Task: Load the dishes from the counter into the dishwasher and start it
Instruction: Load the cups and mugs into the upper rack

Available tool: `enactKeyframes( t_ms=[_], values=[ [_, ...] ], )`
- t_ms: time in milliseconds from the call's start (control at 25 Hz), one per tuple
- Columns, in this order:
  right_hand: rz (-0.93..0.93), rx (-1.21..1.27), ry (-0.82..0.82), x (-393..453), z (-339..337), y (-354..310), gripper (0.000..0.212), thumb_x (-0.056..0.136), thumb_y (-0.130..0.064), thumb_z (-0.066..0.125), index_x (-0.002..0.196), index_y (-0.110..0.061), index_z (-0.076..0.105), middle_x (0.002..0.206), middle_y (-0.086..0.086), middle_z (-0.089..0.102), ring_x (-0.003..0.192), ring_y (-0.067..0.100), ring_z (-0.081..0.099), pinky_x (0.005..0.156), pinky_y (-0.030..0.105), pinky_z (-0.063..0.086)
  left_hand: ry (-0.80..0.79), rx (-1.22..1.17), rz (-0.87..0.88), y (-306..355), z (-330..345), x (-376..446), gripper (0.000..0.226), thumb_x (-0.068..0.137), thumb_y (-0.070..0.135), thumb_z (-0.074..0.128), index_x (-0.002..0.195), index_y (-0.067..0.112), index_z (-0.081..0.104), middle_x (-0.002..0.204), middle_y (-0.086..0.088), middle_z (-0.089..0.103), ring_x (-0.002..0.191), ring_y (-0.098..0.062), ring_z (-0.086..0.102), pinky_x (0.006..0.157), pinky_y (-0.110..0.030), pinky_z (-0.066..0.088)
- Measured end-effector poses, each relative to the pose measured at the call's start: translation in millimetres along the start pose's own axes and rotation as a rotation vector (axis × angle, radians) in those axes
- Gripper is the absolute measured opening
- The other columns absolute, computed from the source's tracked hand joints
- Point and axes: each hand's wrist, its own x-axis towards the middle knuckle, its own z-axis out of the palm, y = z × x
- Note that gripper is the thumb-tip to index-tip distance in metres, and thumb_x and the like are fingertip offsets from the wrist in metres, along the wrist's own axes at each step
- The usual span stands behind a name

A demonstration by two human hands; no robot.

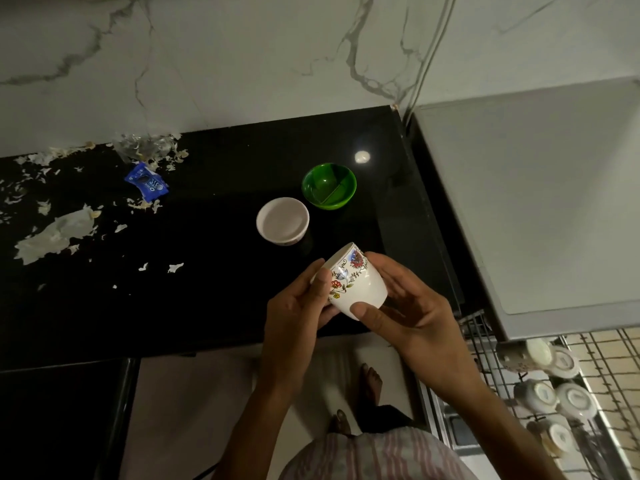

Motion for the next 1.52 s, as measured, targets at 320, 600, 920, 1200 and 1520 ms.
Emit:
enactKeyframes(
  t_ms=[320,600,920,1200,1520],
  values=[
    [-0.009,0.062,0.143,-61.9,11.6,7.5,0.057,0.079,-0.001,0.072,0.132,-0.013,0.056,0.128,0.001,0.065,0.119,0.017,0.061,0.091,0.03,0.054,-0.155,-0.016,-0.047,-14.8,-6.9,-41.1,0.06,0.072,0.048,0.061,0.123,0.017,0.062,0.117,-0.004,0.07,0.108,-0.017,0.067,0.079,-0.024,0.056],
    [0.0,0.049,0.228,-108.4,-25.7,8.6,0.059,0.077,0.002,0.075,0.131,-0.011,0.056,0.127,0.001,0.065,0.119,0.017,0.061,0.089,0.029,0.055,-0.331,0.101,-0.076,-20.0,29.6,-63.4,0.034,0.076,0.041,0.065,0.108,0.028,0.065,0.104,0.006,0.074,0.101,-0.01,0.069,0.075,-0.02,0.055],
    [-0.013,-0.188,0.378,-171.5,-102.8,11.3,0.07,0.078,-0.013,0.081,0.139,-0.021,0.049,0.138,-0.01,0.056,0.129,0.013,0.053,0.103,0.044,0.048,-0.351,-0.115,-0.39,-62.2,129.0,-94.4,0.044,0.081,0.042,0.066,0.117,0.017,0.066,0.114,-0.009,0.071,0.107,-0.02,0.068,0.08,-0.031,0.057],
    [-0.005,-0.436,0.469,-217.6,-184.2,14.5,0.072,0.073,-0.029,0.083,0.135,-0.022,0.049,0.133,-0.021,0.054,0.121,0.003,0.055,0.099,0.029,0.049,-0.34,-0.363,-0.686,-98.0,223.0,-133.0,0.055,0.085,0.041,0.058,0.129,0.009,0.059,0.123,-0.015,0.066,0.109,-0.022,0.066,0.079,-0.029,0.058],
    [0.086,-0.645,0.555,-237.0,-251.2,52.4,0.074,0.069,-0.024,0.088,0.132,-0.03,0.05,0.126,-0.015,0.059,0.117,-0.003,0.055,0.094,0.011,0.043,-0.355,-0.384,-0.958,-156.2,290.0,-126.8,0.058,0.087,0.049,0.061,0.125,0.005,0.063,0.126,-0.018,0.064,0.115,-0.025,0.064,0.088,-0.032,0.057]
  ],
)
